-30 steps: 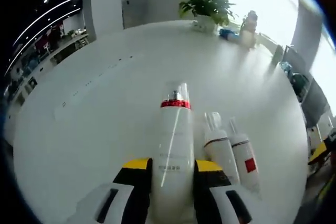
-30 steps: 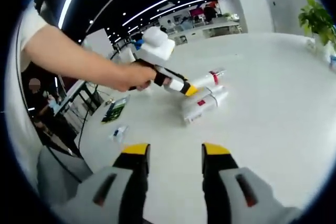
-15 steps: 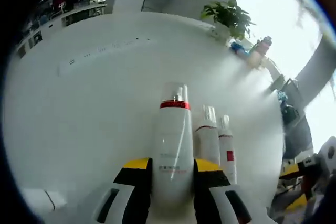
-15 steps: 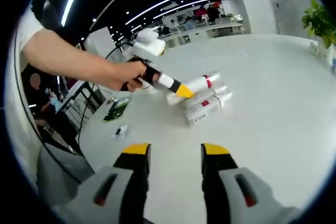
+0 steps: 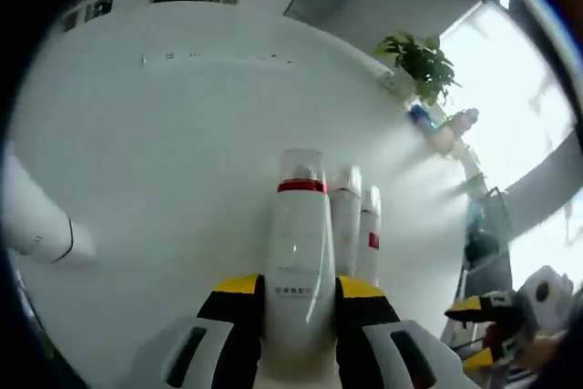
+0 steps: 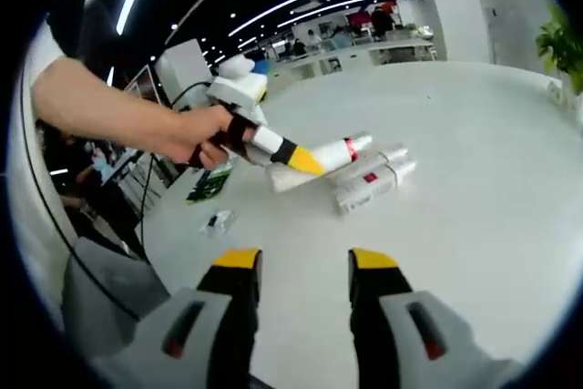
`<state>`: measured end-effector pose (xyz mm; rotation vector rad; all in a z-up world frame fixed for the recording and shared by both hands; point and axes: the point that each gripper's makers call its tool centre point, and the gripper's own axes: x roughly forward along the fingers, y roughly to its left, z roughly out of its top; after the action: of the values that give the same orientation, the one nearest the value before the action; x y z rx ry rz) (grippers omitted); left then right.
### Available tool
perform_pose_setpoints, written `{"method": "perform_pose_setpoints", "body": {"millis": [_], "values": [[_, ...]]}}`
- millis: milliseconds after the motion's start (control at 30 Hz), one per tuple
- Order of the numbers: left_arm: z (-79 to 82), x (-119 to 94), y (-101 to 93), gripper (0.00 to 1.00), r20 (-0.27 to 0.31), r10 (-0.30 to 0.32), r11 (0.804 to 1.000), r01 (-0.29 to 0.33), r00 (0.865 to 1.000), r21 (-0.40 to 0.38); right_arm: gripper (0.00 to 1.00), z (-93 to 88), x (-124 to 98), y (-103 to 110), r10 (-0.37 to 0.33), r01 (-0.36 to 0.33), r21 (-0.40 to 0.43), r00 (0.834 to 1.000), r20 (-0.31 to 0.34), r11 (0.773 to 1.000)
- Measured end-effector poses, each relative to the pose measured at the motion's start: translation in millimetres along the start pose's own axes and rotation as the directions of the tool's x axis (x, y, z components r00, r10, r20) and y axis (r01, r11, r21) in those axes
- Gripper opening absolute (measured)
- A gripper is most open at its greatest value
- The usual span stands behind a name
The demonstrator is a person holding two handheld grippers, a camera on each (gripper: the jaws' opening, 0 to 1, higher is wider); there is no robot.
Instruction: Arrange the skincare products in the storage area until every visible bottle or jar stands upright without overlapping.
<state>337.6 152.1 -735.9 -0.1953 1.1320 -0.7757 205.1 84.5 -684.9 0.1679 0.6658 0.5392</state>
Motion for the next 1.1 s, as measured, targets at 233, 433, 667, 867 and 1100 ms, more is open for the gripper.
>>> {"method": "perform_pose_setpoints", "body": {"millis": [233, 433, 667, 867, 1100], "values": [[-18.5, -13, -0.6, 0.3, 0.031, -0.031, 0.995, 0.034, 0.999, -0.098, 0.4, -1.7, 3, 10, 0.052, -0.052, 0.009, 0.999, -0.007, 0.999], [-42.6, -26, -8.7, 0.3, 0.069, -0.078, 0.974, 0.091, 0.995, -0.206, 0.44, -11.9, 15, 31, 0.177, -0.172, 0.107, 0.983, -0.04, 0.979], [-72.9, -39, -15.3, 0.3, 0.078, -0.105, 0.96, 0.122, 0.991, -0.252, 0.53, -8.2, 33, 59, 0.335, -0.313, 0.337, 0.942, -0.008, 0.888], [-96.1, -50, -22.2, 0.3, 0.088, -0.139, 0.945, 0.158, 0.986, -0.287, 0.57, 2.4, 44, 72, 0.399, -0.373, 0.484, 0.915, 0.053, 0.792], [-115.2, -57, -37.8, 0.3, 0.08, -0.199, 0.93, 0.214, 0.977, -0.3, 0.59, -4.5, 57, 79, 0.438, -0.376, 0.598, 0.898, 0.046, 0.708]]}}
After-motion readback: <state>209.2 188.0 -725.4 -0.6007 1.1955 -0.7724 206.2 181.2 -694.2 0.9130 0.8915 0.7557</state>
